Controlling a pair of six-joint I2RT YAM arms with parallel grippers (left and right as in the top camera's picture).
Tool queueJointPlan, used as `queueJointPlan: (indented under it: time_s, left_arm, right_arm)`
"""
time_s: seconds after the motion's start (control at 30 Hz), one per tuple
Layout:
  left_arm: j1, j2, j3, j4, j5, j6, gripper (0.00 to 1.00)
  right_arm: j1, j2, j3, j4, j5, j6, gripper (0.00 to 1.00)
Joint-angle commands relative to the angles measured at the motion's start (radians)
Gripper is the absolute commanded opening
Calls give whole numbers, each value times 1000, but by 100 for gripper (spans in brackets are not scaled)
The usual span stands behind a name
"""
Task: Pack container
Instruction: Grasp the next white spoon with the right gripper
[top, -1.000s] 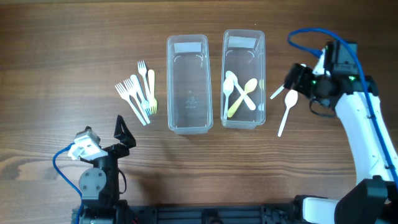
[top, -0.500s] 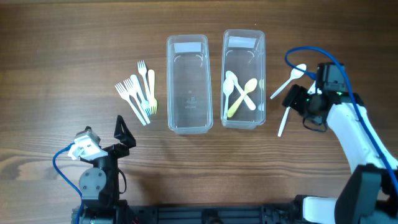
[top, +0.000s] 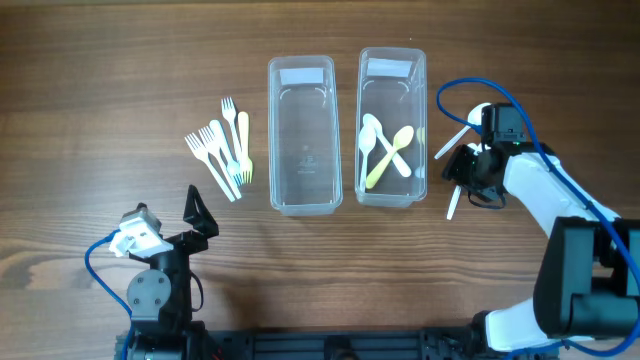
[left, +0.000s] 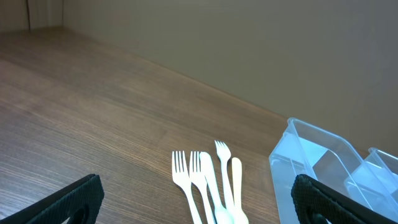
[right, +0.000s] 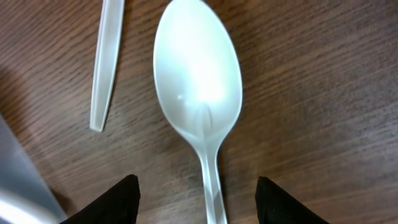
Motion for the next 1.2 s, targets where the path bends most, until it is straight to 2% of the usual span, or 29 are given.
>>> queueJointPlan:
  time_s: [0.0, 0.23, 0.4, 0.53, 0.73, 0.83, 1.17]
  left_arm:
    - [10, -2, -8, 3, 5, 13, 100]
    - [10, -2, -8, 3, 5, 13, 100]
    - [10, -2, -8, 3, 5, 13, 100]
    - [10, -2, -8, 3, 5, 13, 100]
    - [10, -2, -8, 3, 5, 13, 100]
    - [10, -2, -8, 3, 5, 13, 100]
    - [10, -2, -8, 3, 5, 13, 100]
  right_arm:
    - [8, 30, -2, 33, 31, -3, 57]
    - [19, 60, -2, 93, 32, -32, 55]
    - [19, 96, -2, 107, 32, -59, 47]
    - [19, 109, -2, 104, 32, -63, 26]
    - [19, 109, -2, 88, 32, -85, 16]
    - [19, 109, 0, 73, 31, -84, 5]
    - [19, 92, 108, -68, -70, -84, 4]
